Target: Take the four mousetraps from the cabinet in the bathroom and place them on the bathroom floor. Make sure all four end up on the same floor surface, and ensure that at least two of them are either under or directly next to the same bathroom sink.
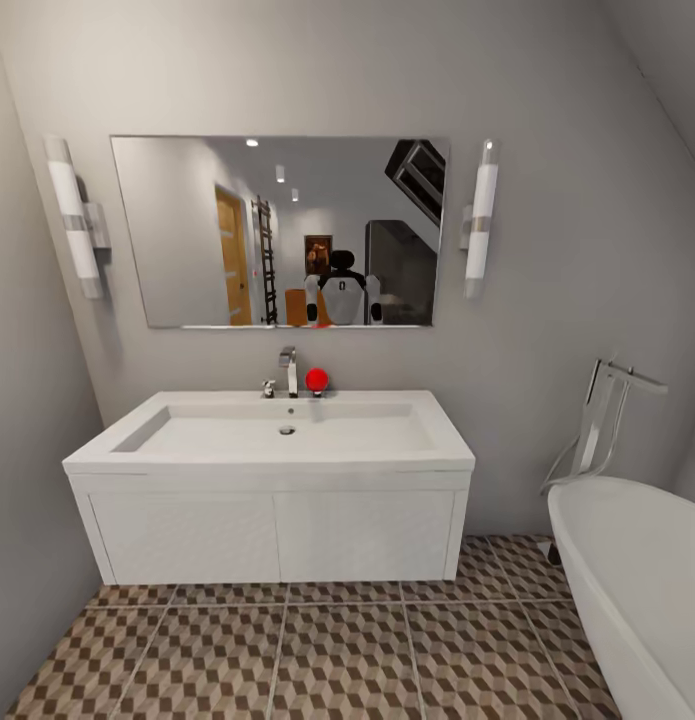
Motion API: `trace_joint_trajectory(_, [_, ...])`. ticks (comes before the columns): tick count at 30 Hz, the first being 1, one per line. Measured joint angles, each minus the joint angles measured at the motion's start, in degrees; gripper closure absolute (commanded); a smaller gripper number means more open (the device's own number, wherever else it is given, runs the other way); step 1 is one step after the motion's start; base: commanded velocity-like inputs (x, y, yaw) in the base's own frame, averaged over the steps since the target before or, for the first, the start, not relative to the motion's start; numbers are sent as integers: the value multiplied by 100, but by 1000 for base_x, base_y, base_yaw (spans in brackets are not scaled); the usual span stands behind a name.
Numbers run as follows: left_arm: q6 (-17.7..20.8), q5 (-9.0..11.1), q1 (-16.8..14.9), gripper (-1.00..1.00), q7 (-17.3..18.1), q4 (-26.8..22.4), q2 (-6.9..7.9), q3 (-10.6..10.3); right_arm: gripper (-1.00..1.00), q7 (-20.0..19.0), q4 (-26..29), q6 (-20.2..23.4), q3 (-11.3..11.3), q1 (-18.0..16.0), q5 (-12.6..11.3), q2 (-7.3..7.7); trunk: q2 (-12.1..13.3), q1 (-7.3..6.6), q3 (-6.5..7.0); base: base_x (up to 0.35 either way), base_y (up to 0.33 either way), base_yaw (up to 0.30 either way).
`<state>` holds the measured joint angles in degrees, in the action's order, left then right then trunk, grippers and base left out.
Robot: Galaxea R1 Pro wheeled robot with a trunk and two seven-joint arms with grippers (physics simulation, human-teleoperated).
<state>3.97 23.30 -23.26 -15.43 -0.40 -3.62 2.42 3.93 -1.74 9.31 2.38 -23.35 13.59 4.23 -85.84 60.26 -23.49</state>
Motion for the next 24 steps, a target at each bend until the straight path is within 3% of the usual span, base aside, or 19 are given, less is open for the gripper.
trace_joint_trajectory(24, [-9, -19, 0, 100, 8, 0, 1, -15, 100, 0, 0, -9, 0, 1, 27, 23, -963, 527, -431, 0, 0, 0])
